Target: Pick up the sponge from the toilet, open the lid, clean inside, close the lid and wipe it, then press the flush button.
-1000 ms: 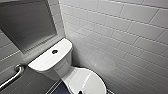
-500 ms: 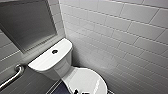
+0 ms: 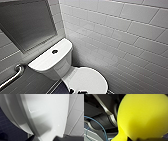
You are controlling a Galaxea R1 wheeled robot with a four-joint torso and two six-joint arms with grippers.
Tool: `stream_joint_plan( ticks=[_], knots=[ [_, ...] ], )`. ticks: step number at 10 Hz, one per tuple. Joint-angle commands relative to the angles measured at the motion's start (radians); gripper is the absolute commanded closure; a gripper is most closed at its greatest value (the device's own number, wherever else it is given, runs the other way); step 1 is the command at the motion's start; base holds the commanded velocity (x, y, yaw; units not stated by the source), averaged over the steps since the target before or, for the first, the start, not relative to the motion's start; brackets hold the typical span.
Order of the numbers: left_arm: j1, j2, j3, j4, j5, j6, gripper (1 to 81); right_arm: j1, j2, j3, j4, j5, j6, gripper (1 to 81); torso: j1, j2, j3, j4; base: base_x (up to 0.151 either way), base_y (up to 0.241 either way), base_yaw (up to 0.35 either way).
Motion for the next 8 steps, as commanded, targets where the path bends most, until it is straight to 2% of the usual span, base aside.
stream_joint_plan(
  ticks=[1,3,5,7,8],
  knots=[
    [-0.163,-0.082,0.165,-0.019,-0.238,0.017,1.0,-0.031,0.000,0.003,0.000,-0.087,-0.003,81.1,0.000,0.000,0.000,0.000,0.000,0.000,0.000],
    [-0.190,-0.092,0.195,-0.047,-0.260,0.017,1.0,-0.029,0.000,0.003,0.000,-0.087,-0.003,81.1,0.000,0.000,0.000,0.000,0.000,0.000,0.000],
    [-0.255,-0.030,0.142,-0.082,-0.246,0.017,1.0,-0.031,0.000,0.001,0.000,-0.087,-0.001,81.1,0.000,0.000,0.000,0.000,0.000,0.000,0.000],
    [-0.314,0.001,0.105,-0.098,-0.186,0.017,1.0,-0.032,-0.002,-0.003,0.000,-0.087,-0.001,81.1,0.000,0.000,0.000,0.000,0.000,0.000,0.000],
    [-0.330,-0.001,0.103,-0.113,-0.186,0.017,1.0,-0.029,0.000,-0.006,0.000,-0.087,0.000,81.1,0.000,0.000,0.000,0.000,0.000,0.000,0.000]
  ],
)
